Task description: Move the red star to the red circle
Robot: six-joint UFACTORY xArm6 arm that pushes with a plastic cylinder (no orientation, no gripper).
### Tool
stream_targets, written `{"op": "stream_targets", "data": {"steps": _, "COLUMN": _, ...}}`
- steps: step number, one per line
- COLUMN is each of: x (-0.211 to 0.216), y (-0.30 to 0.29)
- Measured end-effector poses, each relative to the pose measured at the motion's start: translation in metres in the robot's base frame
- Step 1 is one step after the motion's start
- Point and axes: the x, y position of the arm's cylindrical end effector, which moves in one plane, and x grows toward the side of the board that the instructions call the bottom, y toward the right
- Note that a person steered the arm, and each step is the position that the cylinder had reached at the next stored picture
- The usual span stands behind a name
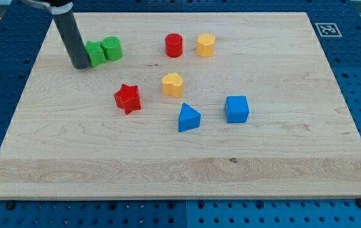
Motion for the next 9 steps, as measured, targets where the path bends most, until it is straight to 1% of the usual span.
{"op": "stream_targets", "data": {"steps": 1, "x": -0.001, "y": 0.0}}
{"op": "stream_targets", "data": {"steps": 2, "x": 0.024, "y": 0.0}}
{"op": "stream_targets", "data": {"steps": 3, "x": 0.069, "y": 0.001}}
{"op": "stream_targets", "data": {"steps": 4, "x": 0.101, "y": 0.01}}
{"op": "stream_targets", "data": {"steps": 5, "x": 0.128, "y": 0.033}}
{"op": "stream_targets", "data": {"steps": 6, "x": 0.133, "y": 0.046}}
{"op": "stream_targets", "data": {"steps": 7, "x": 0.133, "y": 0.079}}
{"op": "stream_targets", "data": {"steps": 8, "x": 0.133, "y": 0.086}}
{"op": "stream_targets", "data": {"steps": 9, "x": 0.118, "y": 0.096}}
